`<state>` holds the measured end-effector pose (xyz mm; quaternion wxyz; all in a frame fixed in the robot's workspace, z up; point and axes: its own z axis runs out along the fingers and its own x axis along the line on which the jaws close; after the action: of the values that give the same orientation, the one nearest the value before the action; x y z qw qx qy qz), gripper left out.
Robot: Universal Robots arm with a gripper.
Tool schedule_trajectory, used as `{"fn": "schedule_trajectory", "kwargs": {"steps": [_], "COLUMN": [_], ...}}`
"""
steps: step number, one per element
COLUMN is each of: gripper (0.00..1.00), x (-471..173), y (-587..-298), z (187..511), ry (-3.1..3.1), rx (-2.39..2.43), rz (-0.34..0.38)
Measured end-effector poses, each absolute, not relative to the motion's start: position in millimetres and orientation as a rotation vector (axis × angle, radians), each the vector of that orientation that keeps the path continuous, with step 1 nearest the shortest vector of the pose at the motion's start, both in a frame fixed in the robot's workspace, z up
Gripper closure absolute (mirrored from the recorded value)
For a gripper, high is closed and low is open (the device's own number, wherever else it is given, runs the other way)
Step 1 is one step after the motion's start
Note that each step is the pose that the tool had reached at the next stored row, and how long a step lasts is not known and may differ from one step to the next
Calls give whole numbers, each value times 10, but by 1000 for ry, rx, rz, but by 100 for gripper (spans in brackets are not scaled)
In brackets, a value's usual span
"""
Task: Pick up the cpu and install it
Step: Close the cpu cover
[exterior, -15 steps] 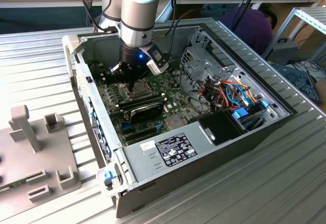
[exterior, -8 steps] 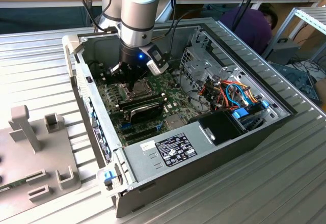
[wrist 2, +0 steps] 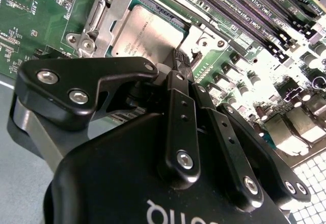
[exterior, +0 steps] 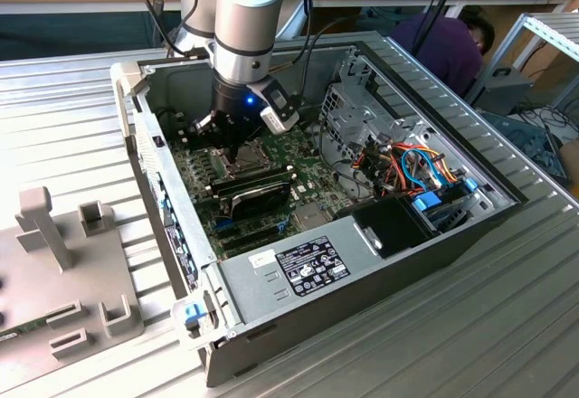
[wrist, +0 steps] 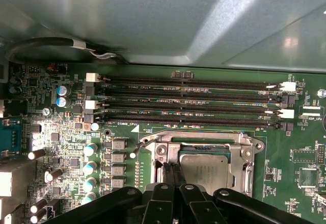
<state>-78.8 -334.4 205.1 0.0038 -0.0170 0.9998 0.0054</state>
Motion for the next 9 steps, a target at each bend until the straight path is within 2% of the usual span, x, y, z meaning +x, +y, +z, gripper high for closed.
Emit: {"fn": "schedule_trajectory", "kwargs": {"steps": [9], "gripper": [89], "x": [-788], "y": [-3344], "z": [2046], "ry": [3133], "rx": [-53], "rz": [17]}}
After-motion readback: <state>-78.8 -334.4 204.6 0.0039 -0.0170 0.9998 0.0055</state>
